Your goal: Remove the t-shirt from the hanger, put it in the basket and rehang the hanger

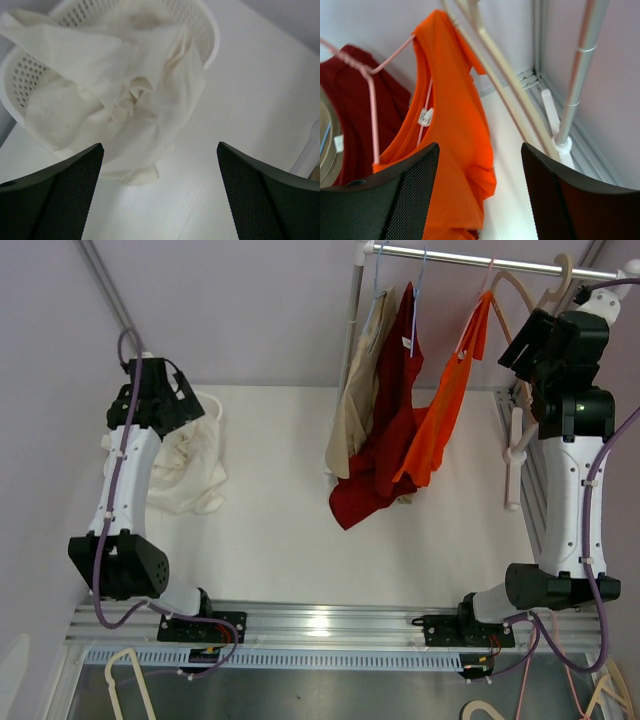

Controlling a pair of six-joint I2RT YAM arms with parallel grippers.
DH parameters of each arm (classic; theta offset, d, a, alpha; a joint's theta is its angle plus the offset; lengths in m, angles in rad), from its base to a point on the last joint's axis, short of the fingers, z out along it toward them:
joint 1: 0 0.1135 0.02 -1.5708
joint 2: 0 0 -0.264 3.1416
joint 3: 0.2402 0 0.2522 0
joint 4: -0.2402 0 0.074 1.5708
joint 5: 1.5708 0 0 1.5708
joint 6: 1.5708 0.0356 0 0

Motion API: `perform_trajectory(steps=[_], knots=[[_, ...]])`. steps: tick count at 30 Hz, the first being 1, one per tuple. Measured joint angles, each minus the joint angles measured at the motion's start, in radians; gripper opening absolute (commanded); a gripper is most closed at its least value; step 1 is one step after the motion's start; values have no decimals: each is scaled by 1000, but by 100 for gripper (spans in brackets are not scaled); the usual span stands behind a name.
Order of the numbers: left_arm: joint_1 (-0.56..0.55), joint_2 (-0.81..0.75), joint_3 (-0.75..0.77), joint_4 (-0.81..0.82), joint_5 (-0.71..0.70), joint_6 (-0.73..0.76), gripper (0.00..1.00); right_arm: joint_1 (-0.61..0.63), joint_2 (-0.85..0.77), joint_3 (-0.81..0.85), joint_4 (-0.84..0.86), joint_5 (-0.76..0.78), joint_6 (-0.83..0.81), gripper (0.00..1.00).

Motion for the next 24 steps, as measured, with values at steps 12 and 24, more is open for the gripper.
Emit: perform_trajectory(steps=[12,24], knots=[[-43,204,-58,-137,72,100,79,71,-59,-31,-31,-40,0,72],[-41,450,55,-188,85,106,69,73,-100,-81,-22,-72,0,73]])
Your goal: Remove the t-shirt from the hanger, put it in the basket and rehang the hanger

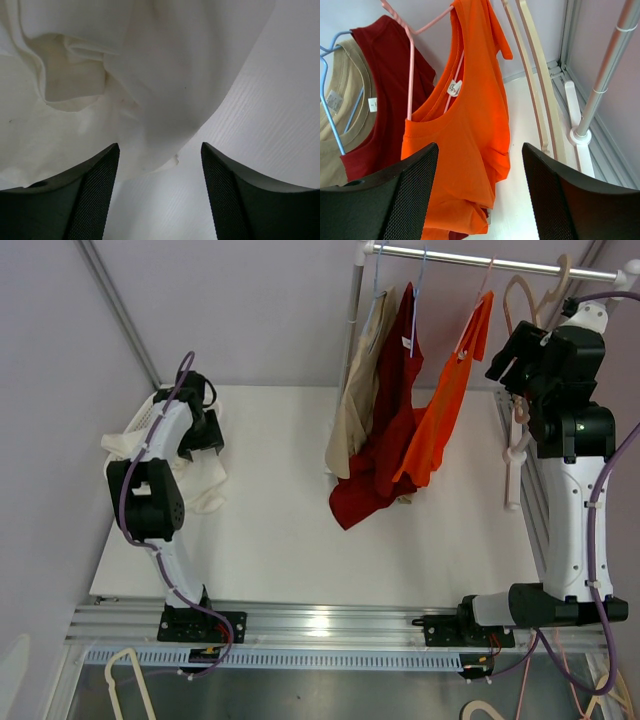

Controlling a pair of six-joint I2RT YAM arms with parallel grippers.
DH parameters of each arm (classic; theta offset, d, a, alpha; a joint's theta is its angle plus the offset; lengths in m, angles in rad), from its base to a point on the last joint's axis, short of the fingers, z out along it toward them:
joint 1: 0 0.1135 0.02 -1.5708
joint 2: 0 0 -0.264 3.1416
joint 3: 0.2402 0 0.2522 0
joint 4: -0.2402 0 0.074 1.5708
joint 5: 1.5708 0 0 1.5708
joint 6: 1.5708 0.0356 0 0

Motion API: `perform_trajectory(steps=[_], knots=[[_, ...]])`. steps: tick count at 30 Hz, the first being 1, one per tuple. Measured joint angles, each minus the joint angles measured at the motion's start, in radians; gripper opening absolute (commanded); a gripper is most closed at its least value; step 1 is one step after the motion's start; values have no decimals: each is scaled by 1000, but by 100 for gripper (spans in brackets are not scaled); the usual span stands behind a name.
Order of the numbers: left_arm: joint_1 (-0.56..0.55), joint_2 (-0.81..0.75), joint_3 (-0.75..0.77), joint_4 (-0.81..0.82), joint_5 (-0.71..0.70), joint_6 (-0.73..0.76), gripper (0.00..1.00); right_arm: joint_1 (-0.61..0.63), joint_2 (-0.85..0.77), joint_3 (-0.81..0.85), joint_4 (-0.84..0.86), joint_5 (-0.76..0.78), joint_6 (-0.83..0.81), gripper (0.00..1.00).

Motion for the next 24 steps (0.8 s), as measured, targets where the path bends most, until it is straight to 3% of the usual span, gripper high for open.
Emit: perform_trajectory(steps=[4,12,13,18,22,24], knots=[[0,4,11,1,-4,1,59,0,0,-24,3,-3,0,73],[0,8,12,2,-16,0,63,2,0,-29,4,-11,0,73],[0,9,12,2,-19,0,56,2,0,-29,5,-13,0,73],[0,13,12,12,-45,0,45,2,-1,-32,13,-20,0,73],[1,26,12,16,-63,-3,24,2,-2,-39,21,-26,0,73],[1,31,12,16,-67,-1,23,2,-2,-40,25,-29,0,74]])
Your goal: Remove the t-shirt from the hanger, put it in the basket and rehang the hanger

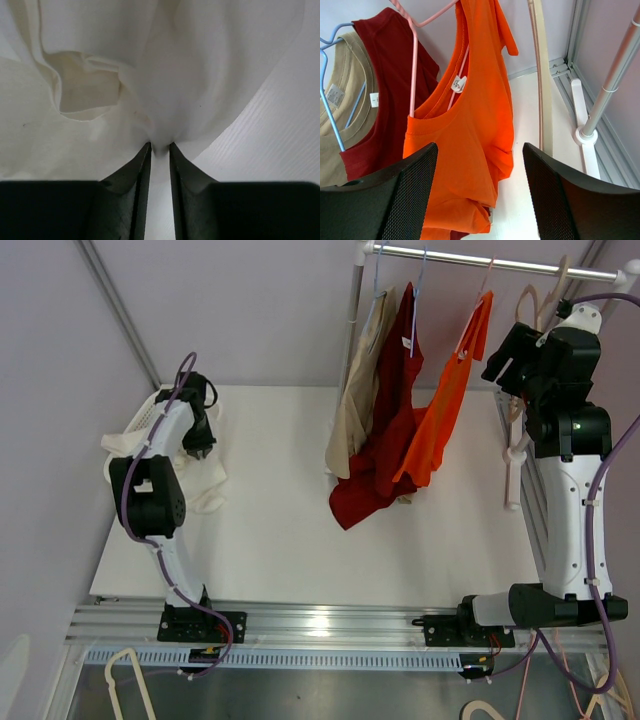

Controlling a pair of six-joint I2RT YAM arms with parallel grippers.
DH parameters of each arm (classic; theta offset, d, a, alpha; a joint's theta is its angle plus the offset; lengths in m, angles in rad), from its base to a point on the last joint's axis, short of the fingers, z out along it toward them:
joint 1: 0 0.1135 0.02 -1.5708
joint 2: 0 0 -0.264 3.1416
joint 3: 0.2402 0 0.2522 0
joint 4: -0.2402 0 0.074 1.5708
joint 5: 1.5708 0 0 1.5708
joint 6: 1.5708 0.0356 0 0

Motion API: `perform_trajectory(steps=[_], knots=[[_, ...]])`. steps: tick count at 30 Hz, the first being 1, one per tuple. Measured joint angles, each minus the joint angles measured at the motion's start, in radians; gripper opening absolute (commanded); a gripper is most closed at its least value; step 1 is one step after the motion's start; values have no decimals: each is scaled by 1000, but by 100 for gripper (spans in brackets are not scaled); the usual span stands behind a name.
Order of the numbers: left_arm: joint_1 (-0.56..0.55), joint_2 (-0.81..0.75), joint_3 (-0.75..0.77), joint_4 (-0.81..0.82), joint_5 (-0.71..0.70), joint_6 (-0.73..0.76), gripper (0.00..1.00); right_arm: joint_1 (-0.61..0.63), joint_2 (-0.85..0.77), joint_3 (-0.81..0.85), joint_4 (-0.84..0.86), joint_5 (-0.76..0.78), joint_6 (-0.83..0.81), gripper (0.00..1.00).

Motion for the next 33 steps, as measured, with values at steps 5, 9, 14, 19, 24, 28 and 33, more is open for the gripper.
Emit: perform_trajectory(steps=[5,9,14,19,24,28,33], knots=[[0,0,0,3,0,1,5,0,0,-1,5,-10,0,74],[1,0,0,3,4,2,1,0,0,-5,7,-18,0,74],[2,-34,0,1,27,0,1,0,0,-14,28,-60,0,74],[11,-171,33,-13,92,-8,1,3,12,-20,63,-106,0,75],[22,-209,316,-45,155,-11,2,5,52,-8,77,-106,-2,76],[51,-243,486,-32,179,-43,2,5,97,1,94,-114,-2,76],[166,-309,513,2,155,-98,3,18,122,1,121,-129,-2,76]])
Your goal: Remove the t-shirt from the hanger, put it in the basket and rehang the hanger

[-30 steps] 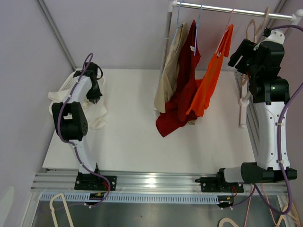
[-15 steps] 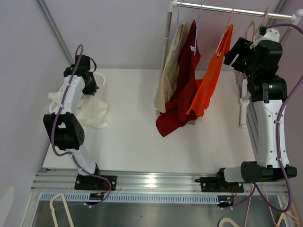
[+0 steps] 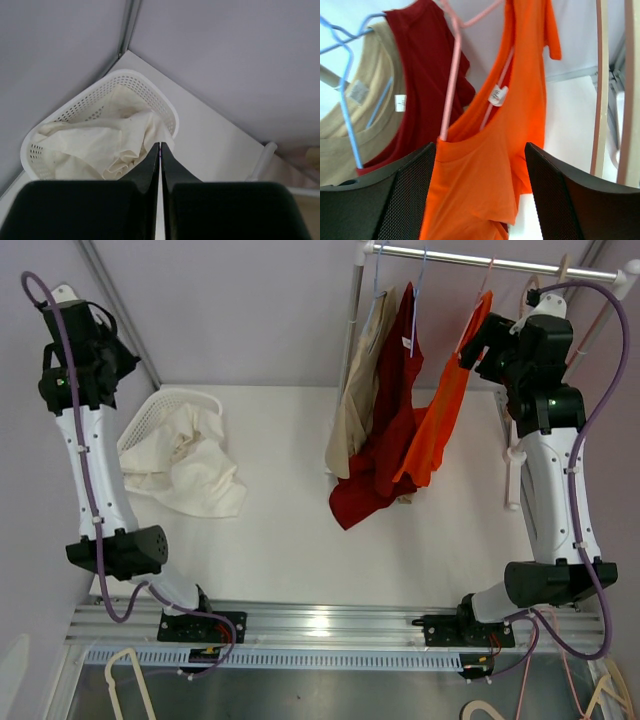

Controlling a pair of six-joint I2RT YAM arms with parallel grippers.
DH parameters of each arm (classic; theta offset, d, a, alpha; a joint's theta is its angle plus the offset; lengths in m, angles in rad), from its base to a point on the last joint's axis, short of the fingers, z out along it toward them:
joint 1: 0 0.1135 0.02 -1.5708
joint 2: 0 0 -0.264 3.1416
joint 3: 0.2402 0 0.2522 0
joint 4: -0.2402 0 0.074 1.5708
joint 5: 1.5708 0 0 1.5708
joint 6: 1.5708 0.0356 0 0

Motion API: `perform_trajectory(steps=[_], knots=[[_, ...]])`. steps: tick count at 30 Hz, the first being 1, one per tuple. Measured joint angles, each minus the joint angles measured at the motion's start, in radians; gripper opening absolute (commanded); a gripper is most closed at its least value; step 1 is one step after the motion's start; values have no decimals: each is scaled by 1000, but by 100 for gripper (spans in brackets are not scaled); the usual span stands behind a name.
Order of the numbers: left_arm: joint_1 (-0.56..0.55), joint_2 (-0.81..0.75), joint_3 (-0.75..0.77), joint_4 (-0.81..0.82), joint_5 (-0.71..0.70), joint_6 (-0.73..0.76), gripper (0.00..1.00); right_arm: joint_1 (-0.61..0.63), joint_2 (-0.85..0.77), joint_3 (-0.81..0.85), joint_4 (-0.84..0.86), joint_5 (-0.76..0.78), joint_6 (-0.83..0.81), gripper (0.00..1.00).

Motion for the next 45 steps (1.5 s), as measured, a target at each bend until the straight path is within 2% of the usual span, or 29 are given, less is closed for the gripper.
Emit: perform_trajectory(steps=[3,5,6,8,9,12,21,24,25,30,35,37,40,41,42,45], knots=[[49,10,20,8,-6,-17,5,18,6,11,21,-5,0,76],[56,35,35,7,3,-24,12,31,18,31,31,-5,0,76],[56,48,38,7,11,-24,24,38,25,42,39,-5,0,76],[55,77,35,1,22,-23,36,52,40,61,55,-4,0,76],[54,90,28,-1,25,-18,54,60,52,74,60,-4,1,76],[54,122,-13,-16,24,-8,64,79,93,112,70,0,0,73],[47,185,-96,-49,22,-5,65,113,238,180,83,94,-5,68],[35,181,-97,-48,15,-3,66,123,274,215,80,151,-21,57],[29,179,-97,-48,8,0,66,127,282,225,80,172,-26,56],[-24,147,-113,-48,-29,14,66,158,286,251,82,274,-54,64],[-103,66,-169,-29,-56,28,68,180,286,273,84,365,-100,63],[-139,20,-203,-5,-63,32,70,184,286,277,90,393,-115,58],[-193,-53,-248,22,-73,38,70,184,287,284,96,438,-137,44],[-214,-80,-264,33,-77,40,71,184,288,288,98,455,-142,29],[-232,-105,-278,45,-79,45,72,184,291,294,101,471,-150,26],[-288,-183,-320,77,-74,57,78,183,307,319,110,500,-157,26]])
